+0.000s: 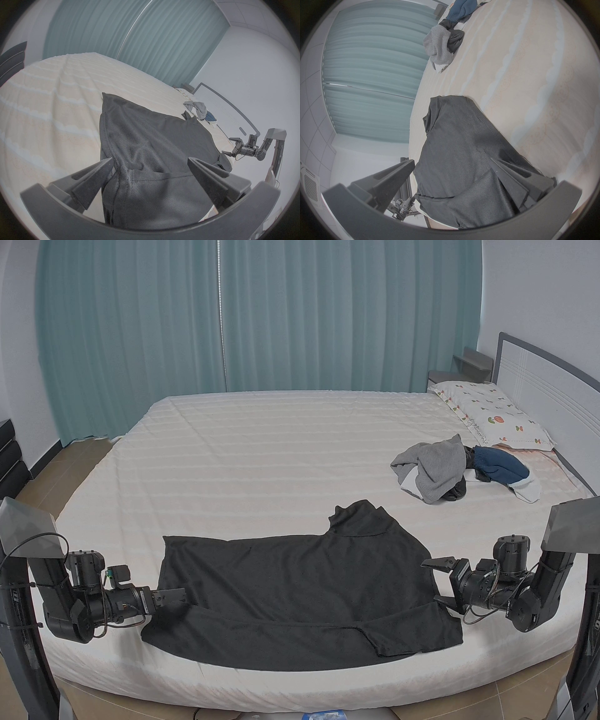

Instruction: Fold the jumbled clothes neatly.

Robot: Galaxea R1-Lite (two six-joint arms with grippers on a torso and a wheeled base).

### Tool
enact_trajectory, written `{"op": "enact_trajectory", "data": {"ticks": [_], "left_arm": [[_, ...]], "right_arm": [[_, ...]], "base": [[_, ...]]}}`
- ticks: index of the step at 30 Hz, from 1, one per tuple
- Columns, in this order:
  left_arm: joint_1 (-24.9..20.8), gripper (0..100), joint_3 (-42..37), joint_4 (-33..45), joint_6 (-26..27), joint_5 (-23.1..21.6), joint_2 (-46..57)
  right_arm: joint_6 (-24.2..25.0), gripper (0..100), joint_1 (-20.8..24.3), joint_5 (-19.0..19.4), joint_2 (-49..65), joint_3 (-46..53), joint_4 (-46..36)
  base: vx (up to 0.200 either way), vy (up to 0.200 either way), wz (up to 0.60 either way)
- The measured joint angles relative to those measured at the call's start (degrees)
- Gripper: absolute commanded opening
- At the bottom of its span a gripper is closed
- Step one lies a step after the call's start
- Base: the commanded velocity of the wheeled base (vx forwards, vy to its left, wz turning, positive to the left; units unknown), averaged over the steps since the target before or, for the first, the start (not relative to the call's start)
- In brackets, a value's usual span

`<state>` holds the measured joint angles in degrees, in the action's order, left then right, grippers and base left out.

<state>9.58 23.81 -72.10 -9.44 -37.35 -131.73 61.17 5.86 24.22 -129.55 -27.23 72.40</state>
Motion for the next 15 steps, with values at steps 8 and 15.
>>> {"op": "enact_trajectory", "data": {"ticks": [8, 15], "left_arm": [[0.3, 0, -0.1, -0.2, -0.3, 0.0, -1.1], [2.1, 0, -0.9, -1.4, -0.2, 0.1, -0.7]], "right_arm": [[0.0, 100, 0.0, 0.0, 0.0, 0.0, 0.0], [0.0, 100, -0.1, -0.2, 0.1, -0.4, 0.0]], "base": [[0.0, 0.0, 0.0], [0.0, 0.0, 0.0]]}}
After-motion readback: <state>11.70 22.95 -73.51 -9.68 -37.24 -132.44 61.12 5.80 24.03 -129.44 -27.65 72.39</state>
